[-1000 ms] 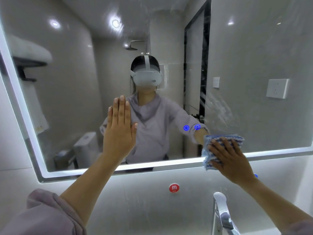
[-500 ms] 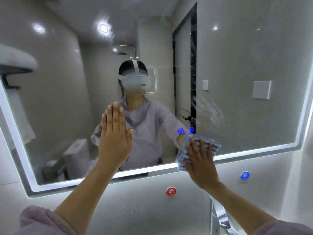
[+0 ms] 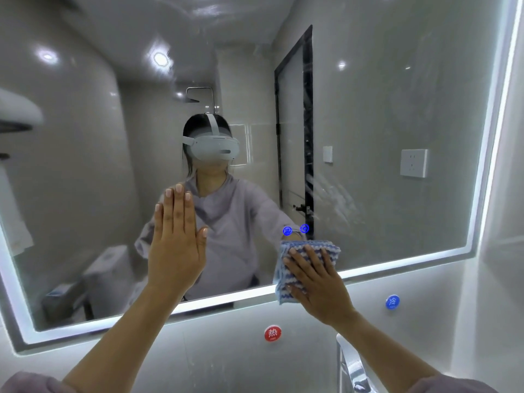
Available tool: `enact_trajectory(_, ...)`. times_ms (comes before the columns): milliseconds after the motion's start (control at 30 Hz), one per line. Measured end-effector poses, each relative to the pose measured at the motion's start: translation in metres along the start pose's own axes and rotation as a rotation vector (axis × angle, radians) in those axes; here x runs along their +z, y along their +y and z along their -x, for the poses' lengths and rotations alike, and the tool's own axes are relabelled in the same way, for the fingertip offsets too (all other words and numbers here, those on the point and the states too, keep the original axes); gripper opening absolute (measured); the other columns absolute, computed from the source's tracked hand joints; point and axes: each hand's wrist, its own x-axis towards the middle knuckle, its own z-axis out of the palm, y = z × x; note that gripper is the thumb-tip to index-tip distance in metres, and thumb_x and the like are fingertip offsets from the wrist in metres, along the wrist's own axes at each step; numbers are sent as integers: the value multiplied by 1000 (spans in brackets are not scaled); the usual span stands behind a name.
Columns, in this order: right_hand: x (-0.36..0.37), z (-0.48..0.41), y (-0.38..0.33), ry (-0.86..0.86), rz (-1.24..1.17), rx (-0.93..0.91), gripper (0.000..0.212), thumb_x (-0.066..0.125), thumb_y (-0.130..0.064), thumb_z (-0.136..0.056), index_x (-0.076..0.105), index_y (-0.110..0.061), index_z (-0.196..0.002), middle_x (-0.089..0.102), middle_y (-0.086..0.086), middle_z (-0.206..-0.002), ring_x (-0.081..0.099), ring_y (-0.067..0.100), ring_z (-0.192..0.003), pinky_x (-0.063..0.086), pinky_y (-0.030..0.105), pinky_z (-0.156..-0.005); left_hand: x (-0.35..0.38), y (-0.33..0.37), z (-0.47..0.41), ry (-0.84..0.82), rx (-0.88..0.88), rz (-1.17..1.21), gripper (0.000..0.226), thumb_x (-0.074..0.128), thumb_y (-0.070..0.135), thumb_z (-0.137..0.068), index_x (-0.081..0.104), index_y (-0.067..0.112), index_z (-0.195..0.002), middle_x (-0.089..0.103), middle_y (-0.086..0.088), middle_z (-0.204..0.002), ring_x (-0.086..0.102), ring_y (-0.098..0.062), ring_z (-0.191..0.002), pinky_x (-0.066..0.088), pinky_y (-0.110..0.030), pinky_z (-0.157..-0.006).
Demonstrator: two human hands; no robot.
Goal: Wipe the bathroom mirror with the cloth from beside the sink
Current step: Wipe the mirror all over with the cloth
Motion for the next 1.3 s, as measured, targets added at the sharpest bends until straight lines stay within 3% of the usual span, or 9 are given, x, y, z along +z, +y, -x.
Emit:
enact_trajectory(133,-7,17,32,-30,11,126,61,16,-50,-101,3,-22,-154,-5,-5,-162,-1,23,-149,16,51,-114,-1,-1,1,-12,-2,-3,65,9,36,-97,5,-6,-147,-4,-24,-156,-5,-36,-146,3,-48,-120)
enact_trajectory(267,-13,26,49,-52,29,233,61,16,-49,-101,8,-19,-153,5,0,-161,3,25,-149,12,49,-117,0,-1,0,-9,-2,3,65,10,36,-97,5,-6,-147,-3,-24,-156,-5,-35,-146,3,-47,-120)
enact_trajectory(400,-11,24,46,-49,37,243,61,15,-47,-101,8,-16,-153,9,4,-159,1,26,-149,8,48,-119,2,-1,0,14,3,1,64,13,35,-98,8,-6,-147,0,-24,-156,-1,-36,-146,6,-48,-120)
enact_trajectory(667,-25,-22,57,64,-57,267,62,12,-47,-101,5,-14,-152,-9,-3,-161,-5,24,-148,-2,44,-120,7,-4,-1,32,8,-1,65,17,35,-97,11,-7,-147,3,-25,-156,2,-36,-146,10,-50,-119)
enact_trajectory(833,-44,-50,88,123,-11,131,57,11,-46,-101,-1,-27,-153,-7,-8,-161,-2,24,-149,4,52,-117,7,-5,0,35,13,-11,65,17,35,-97,12,-7,-146,4,-25,-156,3,-37,-146,12,-50,-119)
enact_trajectory(1000,-61,-73,108,127,77,26,56,12,-43,-101,6,-24,-153,-4,-6,-162,2,27,-148,4,52,-118,8,-5,0,52,16,-12,65,19,34,-96,15,-8,-145,7,-26,-156,7,-38,-146,14,-52,-118)
enact_trajectory(1133,-80,-113,111,209,89,111,57,17,-44,-100,18,-16,-150,19,6,-158,11,30,-146,4,49,-118,9,-5,-1,59,19,-15,65,20,34,-96,14,-8,-146,6,-26,-156,7,-38,-146,13,-51,-118)
enact_trajectory(1300,-93,-149,109,321,95,199,61,19,-48,-100,15,-15,-151,15,4,-157,12,30,-146,10,52,-118,11,-5,-1,73,24,-12,64,21,32,-96,16,-9,-145,8,-27,-155,7,-38,-146,13,-52,-118)
